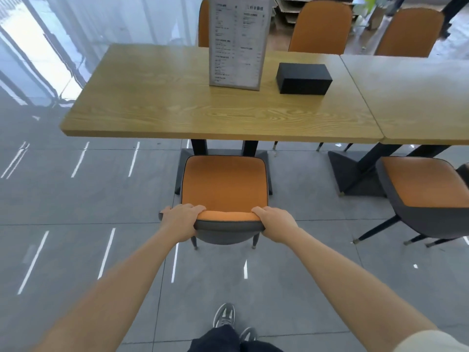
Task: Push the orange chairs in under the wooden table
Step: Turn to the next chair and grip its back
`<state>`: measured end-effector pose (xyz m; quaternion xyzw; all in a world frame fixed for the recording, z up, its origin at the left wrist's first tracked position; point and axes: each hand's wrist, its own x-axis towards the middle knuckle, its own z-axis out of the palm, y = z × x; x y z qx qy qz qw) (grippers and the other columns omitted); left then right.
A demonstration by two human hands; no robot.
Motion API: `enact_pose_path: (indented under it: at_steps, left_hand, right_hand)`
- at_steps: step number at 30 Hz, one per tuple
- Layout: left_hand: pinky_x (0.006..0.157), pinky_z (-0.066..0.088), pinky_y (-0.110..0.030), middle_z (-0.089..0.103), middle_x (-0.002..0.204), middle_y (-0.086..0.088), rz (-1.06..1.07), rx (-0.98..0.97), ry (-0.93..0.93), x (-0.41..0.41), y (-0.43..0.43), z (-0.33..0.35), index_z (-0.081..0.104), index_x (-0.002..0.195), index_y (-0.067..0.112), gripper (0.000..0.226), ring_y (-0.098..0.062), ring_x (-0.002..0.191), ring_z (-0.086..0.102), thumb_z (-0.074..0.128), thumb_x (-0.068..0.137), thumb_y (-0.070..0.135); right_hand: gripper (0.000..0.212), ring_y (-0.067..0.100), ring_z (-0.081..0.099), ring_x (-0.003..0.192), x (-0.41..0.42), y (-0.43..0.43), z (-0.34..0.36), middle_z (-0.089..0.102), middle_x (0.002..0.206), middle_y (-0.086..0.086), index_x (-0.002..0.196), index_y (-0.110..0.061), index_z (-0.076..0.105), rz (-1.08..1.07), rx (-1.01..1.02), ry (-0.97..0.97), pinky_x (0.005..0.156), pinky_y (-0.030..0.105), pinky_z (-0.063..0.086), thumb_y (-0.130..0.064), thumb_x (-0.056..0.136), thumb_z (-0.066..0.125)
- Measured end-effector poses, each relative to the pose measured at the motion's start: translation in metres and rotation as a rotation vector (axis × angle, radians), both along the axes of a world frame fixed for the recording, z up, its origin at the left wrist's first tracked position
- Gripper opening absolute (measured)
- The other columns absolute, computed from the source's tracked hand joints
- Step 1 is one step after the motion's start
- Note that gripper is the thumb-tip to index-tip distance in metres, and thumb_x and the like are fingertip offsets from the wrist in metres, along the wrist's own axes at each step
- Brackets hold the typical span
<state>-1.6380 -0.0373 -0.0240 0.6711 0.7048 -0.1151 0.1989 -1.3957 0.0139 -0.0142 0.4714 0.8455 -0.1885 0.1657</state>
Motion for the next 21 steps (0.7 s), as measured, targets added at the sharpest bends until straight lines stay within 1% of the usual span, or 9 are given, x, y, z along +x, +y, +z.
enact_pose_path:
  at_steps: [2,4,10,12,17,21]
  left_hand:
    - [0.098,0.034,-0.045,0.055,0.125,0.002,0.020,0.026,0.008,0.002,0.000,-0.001,0.041,0.128,0.038,0.051,-0.022,0.115,0.050,0.052,0.083,0.016]
    - [0.099,0.033,-0.045,0.055,0.127,0.003,0.042,0.044,0.023,0.005,0.000,-0.002,0.042,0.128,0.038,0.052,-0.022,0.115,0.050,0.052,0.082,0.015]
    - [0.098,0.032,-0.046,0.056,0.127,0.003,0.110,0.113,0.004,0.027,-0.005,-0.004,0.046,0.126,0.038,0.051,-0.022,0.115,0.050,0.053,0.083,0.012]
    - [0.097,0.033,-0.045,0.056,0.127,0.003,0.113,0.128,-0.008,0.036,-0.008,-0.005,0.046,0.126,0.038,0.051,-0.022,0.116,0.050,0.052,0.083,0.011]
    - [0.098,0.032,-0.046,0.054,0.129,0.003,0.101,0.114,-0.019,0.038,-0.010,-0.003,0.046,0.127,0.038,0.052,-0.022,0.118,0.049,0.052,0.083,0.011]
    - [0.099,0.031,-0.047,0.054,0.129,0.002,0.096,0.102,0.001,0.027,-0.006,0.000,0.046,0.126,0.039,0.050,-0.022,0.119,0.048,0.051,0.084,0.011]
  right_hand:
    - [0.035,0.032,0.058,0.089,0.002,0.002,-0.001,0.059,0.103,0.012,0.114,-0.015,0.045,0.020,0.003,0.020,0.068,0.039,0.044,0.000,0.082,0.044]
    - [0.032,0.032,0.058,0.087,0.005,0.004,-0.002,0.060,0.099,0.012,0.109,-0.013,0.047,0.029,-0.003,0.042,0.067,0.038,0.045,0.001,0.081,0.043]
    - [0.033,0.032,0.058,0.086,0.022,0.012,0.002,0.060,0.097,0.011,0.107,-0.016,0.051,0.064,-0.012,0.058,0.062,0.033,0.039,0.002,0.081,0.041]
    - [0.034,0.031,0.058,0.086,0.031,0.013,0.002,0.060,0.098,0.010,0.109,-0.017,0.051,0.073,-0.007,0.057,0.062,0.033,0.040,0.001,0.081,0.042]
    - [0.033,0.030,0.057,0.088,0.035,0.009,0.000,0.059,0.102,0.011,0.112,-0.016,0.048,0.071,0.013,0.060,0.068,0.034,0.041,0.000,0.084,0.044]
    - [0.033,0.031,0.057,0.089,0.024,0.004,-0.001,0.059,0.103,0.011,0.113,-0.016,0.048,0.052,0.020,0.091,0.077,0.040,0.047,0.000,0.085,0.044]
